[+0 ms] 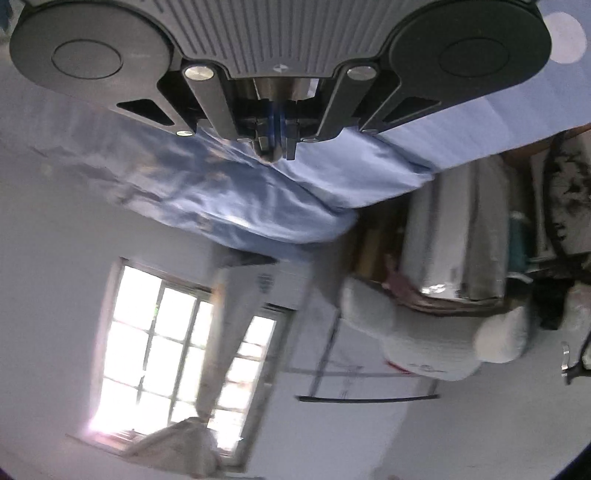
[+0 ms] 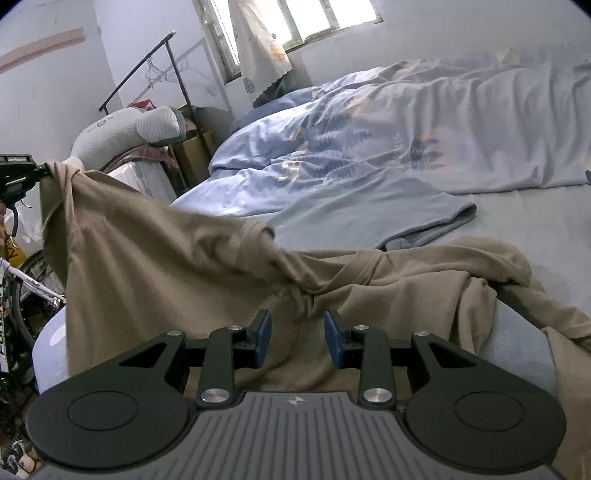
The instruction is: Fold clothes
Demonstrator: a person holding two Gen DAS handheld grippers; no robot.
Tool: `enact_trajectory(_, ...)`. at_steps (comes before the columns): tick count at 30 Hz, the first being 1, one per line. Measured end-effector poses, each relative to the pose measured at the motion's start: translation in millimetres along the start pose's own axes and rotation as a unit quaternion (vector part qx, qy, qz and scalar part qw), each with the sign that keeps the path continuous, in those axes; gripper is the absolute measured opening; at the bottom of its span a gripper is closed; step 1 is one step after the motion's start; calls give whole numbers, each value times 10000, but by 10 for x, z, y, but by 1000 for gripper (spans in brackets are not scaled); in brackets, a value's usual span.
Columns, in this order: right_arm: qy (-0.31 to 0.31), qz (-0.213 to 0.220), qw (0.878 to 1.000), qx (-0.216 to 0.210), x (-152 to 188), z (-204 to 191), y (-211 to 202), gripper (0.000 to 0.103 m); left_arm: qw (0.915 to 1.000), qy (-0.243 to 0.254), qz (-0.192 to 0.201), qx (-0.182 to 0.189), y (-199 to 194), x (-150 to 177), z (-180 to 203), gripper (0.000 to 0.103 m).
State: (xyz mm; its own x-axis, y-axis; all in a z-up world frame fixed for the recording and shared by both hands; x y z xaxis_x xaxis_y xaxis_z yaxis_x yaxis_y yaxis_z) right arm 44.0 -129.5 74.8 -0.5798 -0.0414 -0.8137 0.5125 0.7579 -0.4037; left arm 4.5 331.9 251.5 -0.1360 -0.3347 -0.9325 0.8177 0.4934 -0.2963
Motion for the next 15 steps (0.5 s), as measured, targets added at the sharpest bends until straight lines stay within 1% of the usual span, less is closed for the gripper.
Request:
enact_trajectory(1, 7, -2, 10000, -4, 1, 3, -1, 33, 9999, -60, 9, -131, 75, -60, -37, 3)
enact_trajectory(3, 22, -6, 10000, -15, 2, 7, 0, 33, 9995, -205, 58, -251, 224, -127, -62, 3)
enact_trajectory(4, 9, -16, 10000, -24, 4, -3, 5, 33, 9992, -221, 23, -334, 320, -141, -53, 3)
enact_trajectory(5, -7, -28, 10000, -34, 7, -16, 10, 33, 9991, -193, -13, -383, 404, -137, -17, 3)
enact_trajectory(8, -62, -59, 9999, -61, 10, -47, 24, 33, 9989, 124, -318, -320, 662, 3, 172, 3)
enact_trajectory(10, -84, -64, 9999, -65, 15, -59, 31, 33, 9979, 325, -534, -147, 748, 157, 258, 15)
enact_trajectory(11, -86, -62, 9999, -55, 17, -61, 33, 33, 9978, 353, -556, -97, 725, 240, 265, 20)
enact_trajectory(12, -86, -61, 9999, -43, 19, -64, 36, 34, 9976, 382, -578, -47, 703, 323, 272, 37)
enact_trajectory(13, -93, -66, 9999, -35, 23, -61, 35, 33, 9975, 368, -601, 6, 668, 403, 262, 52)
enact_trajectory(15, -107, -73, 9999, -10, 29, -56, 31, 33, 9975, 371, -594, 61, 597, 544, 229, 61)
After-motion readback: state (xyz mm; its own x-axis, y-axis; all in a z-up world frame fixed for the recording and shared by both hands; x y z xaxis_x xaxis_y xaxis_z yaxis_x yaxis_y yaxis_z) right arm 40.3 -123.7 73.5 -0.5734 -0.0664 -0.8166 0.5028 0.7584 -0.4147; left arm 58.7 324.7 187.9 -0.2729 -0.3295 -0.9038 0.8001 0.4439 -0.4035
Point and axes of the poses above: each gripper's, at about its wrist camera, not at the fingertips, and y roughly the way its jaws point, z to its right, x to its underside, the point moved 3 cm from there along y, roughly the way its jaws point, and after that the axes turned 12 degrees about -x, right-handed, at the moved point
